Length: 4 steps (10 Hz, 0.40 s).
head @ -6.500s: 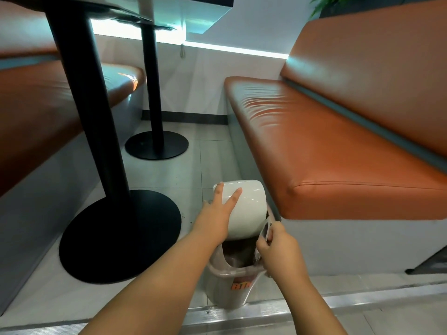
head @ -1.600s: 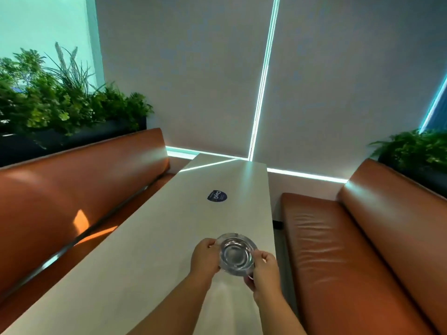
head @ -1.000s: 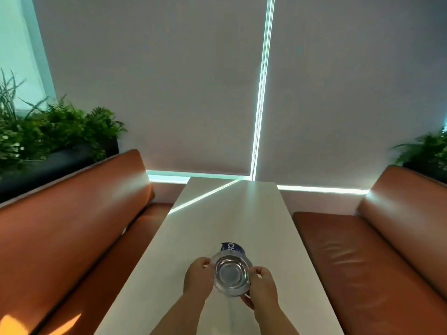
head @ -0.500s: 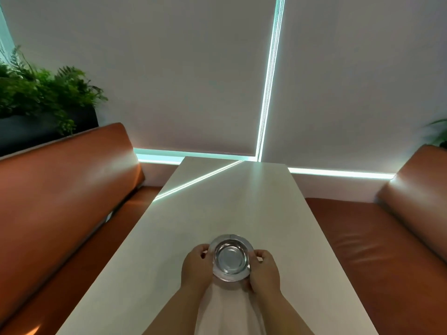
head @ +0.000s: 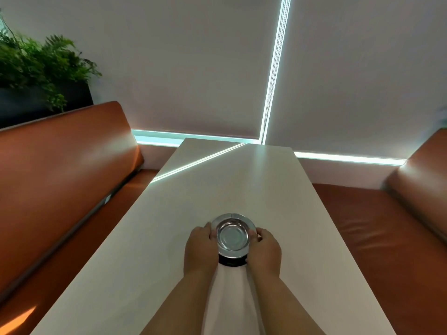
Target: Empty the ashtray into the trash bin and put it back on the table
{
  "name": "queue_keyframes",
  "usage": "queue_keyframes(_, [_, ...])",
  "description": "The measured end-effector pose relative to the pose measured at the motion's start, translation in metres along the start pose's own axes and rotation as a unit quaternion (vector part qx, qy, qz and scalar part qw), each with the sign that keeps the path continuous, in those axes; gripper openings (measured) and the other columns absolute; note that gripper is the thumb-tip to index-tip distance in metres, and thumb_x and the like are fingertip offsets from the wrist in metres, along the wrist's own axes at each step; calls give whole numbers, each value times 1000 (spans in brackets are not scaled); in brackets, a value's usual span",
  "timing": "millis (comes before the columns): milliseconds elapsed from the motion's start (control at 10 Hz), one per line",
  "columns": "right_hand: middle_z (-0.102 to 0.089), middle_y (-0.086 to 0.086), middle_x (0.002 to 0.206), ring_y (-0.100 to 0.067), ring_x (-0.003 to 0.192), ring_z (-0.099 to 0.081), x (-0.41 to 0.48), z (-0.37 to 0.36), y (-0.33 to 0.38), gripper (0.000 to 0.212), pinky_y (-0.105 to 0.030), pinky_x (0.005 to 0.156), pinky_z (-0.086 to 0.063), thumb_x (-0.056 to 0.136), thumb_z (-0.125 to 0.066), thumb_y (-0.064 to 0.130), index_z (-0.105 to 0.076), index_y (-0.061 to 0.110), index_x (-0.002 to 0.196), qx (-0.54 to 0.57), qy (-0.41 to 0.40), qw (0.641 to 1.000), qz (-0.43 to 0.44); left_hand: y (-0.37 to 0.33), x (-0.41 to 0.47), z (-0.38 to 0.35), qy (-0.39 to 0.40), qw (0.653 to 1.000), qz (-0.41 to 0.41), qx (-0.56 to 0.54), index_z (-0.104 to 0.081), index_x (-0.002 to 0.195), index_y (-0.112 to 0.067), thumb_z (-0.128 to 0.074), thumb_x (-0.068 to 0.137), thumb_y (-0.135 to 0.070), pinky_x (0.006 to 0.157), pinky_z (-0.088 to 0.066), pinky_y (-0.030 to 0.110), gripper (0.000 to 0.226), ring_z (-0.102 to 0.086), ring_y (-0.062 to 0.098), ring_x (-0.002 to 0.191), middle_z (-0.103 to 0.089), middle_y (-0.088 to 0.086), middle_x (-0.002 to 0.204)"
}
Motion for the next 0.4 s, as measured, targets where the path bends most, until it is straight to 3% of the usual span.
queue_keyframes(100, [-61,4,67,-17,64,-57,-2,2,0,25,-29,55,-42,92,-53,22,-61,18,69,-18,-7,1000,4,1,-1,-3,0,1000,9,22,-61,95,-3,-38,97,-24,71,-36,29,32,-55,26,85,-57,11,92])
queue_keyframes(200, [-59,-5,90,-19,70,-56,-6,-5,-2,27,-32,63,-46,94,-47,31,-63,11,84,-92,-3,996,8,7,-4,-7,-13,999,41,16,-53,79,-7,-38,95,-20,68,-35,31,26,-54,26,80,-50,5,84])
queue_keyframes(300, [-40,-7,131,-27,98,-61,-12,-14,4,47,-35,77,-48,93,-40,41,-49,10,127,-191,14,981,7,3,-8,-4,-27,996,42,71,-59,97,-3,-38,95,-21,78,-43,36,28,-50,25,90,-53,10,99])
queue_keyframes(400, [-21,-10,149,-31,112,-57,-14,-8,3,68,-38,84,-49,93,-37,49,-23,8,145,-191,-12,981,-24,1,-8,-4,-36,990,9,135,-46,133,-4,-40,95,-27,94,-40,37,45,-44,30,108,-47,14,120])
Point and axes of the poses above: each hand's wrist, its own x-axis towards the middle knuckle, its own z-axis out of the back of the hand, y = z × x, the point moved 9 cm from there along x, towards the middle knuckle
